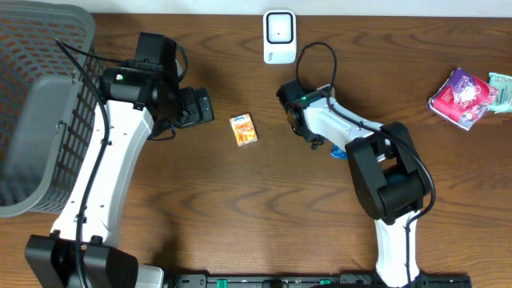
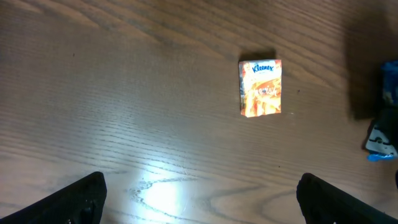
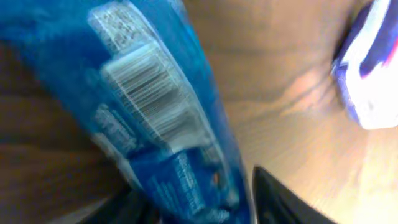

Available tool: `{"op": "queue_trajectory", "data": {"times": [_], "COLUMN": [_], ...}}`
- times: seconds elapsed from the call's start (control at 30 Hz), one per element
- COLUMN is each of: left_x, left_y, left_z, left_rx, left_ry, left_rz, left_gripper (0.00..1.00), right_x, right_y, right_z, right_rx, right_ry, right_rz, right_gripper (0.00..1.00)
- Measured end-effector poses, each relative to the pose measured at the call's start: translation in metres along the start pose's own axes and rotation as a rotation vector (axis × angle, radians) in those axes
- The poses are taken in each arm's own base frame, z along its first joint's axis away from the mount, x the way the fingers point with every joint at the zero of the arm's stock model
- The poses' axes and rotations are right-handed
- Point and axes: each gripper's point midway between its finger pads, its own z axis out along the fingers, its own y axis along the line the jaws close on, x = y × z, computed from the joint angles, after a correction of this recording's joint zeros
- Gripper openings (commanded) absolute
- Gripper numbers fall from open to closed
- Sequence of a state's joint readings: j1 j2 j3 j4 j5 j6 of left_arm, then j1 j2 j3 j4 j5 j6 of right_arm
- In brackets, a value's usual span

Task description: Scan the item barcode

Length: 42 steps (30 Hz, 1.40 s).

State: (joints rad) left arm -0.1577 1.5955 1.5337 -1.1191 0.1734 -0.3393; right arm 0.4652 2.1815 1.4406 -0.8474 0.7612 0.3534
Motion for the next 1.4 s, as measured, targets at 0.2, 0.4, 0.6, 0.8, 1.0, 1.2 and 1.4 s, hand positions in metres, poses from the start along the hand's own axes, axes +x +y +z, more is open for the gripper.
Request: {"op": "queue_trajectory", "data": {"times": [0.2,0.4,0.6,0.8,1.0,1.2,1.4], "left_x": [0.0,0.0,0.0,0.0,0.0,0.0,0.0], "left_y": [0.0,0.0,0.0,0.0,0.0,0.0,0.0], "left_z": [0.0,0.0,0.0,0.0,0.0,0.0,0.0], "left_rx": [0.0,0.0,0.0,0.0,0.0,0.0,0.0], "left_ry": [0.0,0.0,0.0,0.0,0.001,0.0,0.0], "left_rz": [0.0,0.0,0.0,0.0,0.0,0.0,0.0], "left_gripper": [0.98,0.98,0.98,0.98,0.98,0.98,0.98], "right_x": [0.009,0.004,-0.016,-0.019,-0.018,0.011,0.022], "right_y": [0.003,0.016,0.046,0.058,0.051,0.044,0.004], "right_z": [0.003,-0.013,-0.059,-0.104,-0.102,-0.059,-0.022], "right_rx": [-0.031,-0.245,-0.75,-1.289,-1.637,-1.695,-1.528], "right_ry": [0.044,0.148,0.231,0.261,0.243,0.367,0.482], "right_rz": [-0.012,0.013,0.012,-0.004,0.132,0.327,0.45], "right_gripper": [0.01,0.01,0.01,0.01,0.01,0.2,0.54]}}
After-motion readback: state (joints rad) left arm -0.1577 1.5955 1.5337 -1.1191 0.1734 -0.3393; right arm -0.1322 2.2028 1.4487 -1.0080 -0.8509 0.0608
